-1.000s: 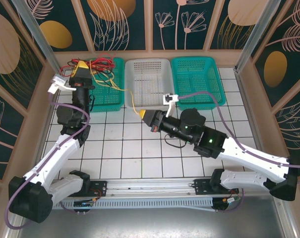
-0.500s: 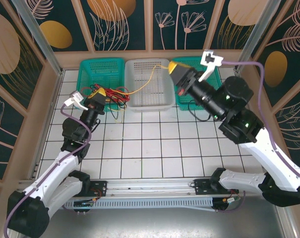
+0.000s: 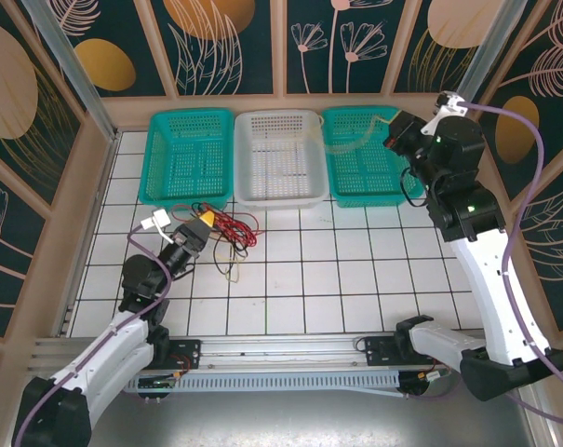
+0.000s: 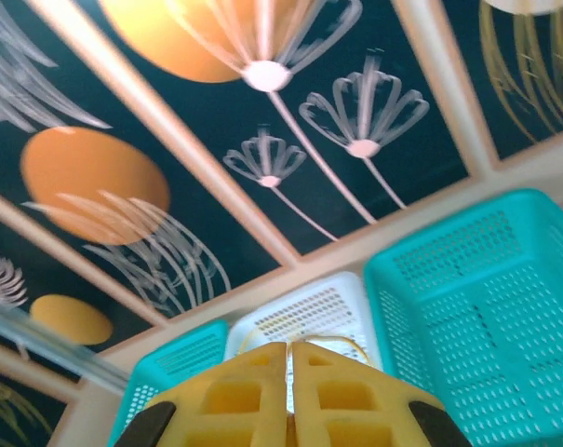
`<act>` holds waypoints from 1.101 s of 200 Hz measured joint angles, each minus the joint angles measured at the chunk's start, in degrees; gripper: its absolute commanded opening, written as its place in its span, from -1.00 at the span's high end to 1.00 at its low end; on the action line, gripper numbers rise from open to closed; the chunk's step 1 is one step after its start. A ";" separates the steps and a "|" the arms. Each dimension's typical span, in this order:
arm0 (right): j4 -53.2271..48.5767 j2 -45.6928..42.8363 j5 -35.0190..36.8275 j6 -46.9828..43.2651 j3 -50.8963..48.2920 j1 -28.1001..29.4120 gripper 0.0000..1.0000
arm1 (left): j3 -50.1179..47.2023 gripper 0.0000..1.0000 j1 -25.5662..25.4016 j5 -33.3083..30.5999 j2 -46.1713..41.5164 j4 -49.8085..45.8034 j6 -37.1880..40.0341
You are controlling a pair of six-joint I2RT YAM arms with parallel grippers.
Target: Untangle the cables
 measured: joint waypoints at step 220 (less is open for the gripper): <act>-1.75 -5.40 -9.25 2.05 -1.77 -2.73 1.00 | 10.86 -0.97 -19.17 -12.81 28.20 -12.50 -0.31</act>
